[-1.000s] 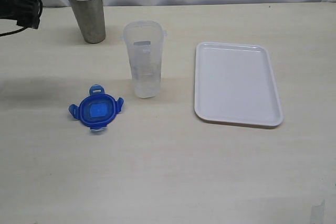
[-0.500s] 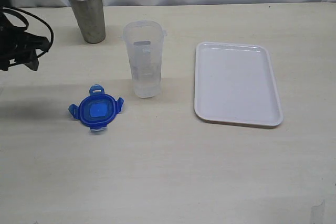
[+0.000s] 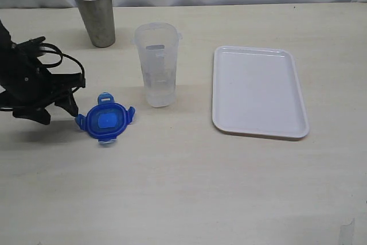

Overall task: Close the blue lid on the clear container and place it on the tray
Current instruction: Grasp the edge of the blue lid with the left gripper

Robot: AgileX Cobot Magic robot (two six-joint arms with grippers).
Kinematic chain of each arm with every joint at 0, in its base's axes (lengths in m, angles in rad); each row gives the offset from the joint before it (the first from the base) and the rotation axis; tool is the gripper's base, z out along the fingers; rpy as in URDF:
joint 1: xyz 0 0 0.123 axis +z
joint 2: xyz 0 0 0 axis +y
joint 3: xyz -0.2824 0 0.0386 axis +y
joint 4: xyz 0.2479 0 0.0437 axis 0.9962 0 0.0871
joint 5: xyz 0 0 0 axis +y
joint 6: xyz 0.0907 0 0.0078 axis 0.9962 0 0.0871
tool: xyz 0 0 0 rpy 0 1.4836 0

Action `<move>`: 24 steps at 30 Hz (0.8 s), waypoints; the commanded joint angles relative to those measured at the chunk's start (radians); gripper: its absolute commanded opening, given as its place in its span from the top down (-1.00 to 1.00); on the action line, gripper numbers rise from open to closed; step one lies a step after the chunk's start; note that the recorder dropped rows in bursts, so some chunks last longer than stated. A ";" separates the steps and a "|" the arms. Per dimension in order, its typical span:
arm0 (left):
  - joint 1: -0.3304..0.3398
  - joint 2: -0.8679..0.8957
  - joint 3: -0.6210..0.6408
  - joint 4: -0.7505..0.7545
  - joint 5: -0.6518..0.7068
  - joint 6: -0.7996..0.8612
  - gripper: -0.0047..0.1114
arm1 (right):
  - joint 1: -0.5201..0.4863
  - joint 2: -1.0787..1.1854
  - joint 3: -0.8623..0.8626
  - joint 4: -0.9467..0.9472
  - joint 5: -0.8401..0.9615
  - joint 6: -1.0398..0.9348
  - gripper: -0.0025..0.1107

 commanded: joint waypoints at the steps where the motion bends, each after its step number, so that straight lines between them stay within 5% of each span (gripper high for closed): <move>1: -0.054 0.017 0.003 -0.038 -0.050 0.027 -0.03 | -0.003 -0.004 0.002 -0.003 -0.001 0.004 0.88; 11: -0.111 0.062 0.003 -0.024 -0.116 0.055 -0.01 | -0.003 -0.004 0.002 -0.003 -0.001 0.004 0.88; 19: -0.111 0.065 0.003 0.001 -0.110 0.055 0.39 | -0.003 -0.004 0.002 -0.003 -0.001 0.004 0.88; 24: -0.111 0.065 0.003 0.000 -0.110 0.055 0.46 | -0.003 -0.004 0.002 -0.003 -0.001 0.004 0.88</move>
